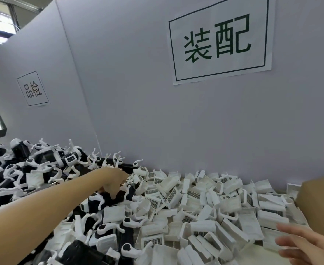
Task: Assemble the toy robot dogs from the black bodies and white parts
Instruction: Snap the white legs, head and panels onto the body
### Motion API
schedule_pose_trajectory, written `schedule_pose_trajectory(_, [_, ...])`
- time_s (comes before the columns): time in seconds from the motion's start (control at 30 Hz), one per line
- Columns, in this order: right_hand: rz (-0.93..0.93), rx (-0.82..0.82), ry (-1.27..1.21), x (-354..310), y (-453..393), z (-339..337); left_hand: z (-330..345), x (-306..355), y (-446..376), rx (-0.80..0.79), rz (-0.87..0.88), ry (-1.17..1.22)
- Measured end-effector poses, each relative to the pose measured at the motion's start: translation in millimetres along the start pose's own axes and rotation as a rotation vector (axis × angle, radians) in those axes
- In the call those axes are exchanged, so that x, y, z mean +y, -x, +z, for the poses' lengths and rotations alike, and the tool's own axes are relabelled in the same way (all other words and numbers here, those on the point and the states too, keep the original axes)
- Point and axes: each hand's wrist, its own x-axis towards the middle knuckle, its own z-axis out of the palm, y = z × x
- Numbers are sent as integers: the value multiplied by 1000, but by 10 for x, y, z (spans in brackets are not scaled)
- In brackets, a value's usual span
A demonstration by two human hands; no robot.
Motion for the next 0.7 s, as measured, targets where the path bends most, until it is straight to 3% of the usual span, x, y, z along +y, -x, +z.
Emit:
schedule_pose_trajectory(0.17, [39, -15, -25, 9, -24, -52, -127, -67, 105, 130, 25, 73])
schedule_pose_trajectory(0.33, [34, -34, -78, 47, -41, -78, -252, 179, 328, 620, 33, 405])
schedule_pose_trajectory(0.43, [29, -33, -90, 49, -27, -95, -325, 574, 584, 851, 164, 620])
schedule_pose_trajectory(0.57, [-74, 64, 11, -10, -1, -29, -306, 1274, 913, 1007, 351, 896])
schedule_pose_trajectory(0.7, [-109, 55, 4, -85, 70, 13, -166, 2024, 1105, 1103, 506, 1240])
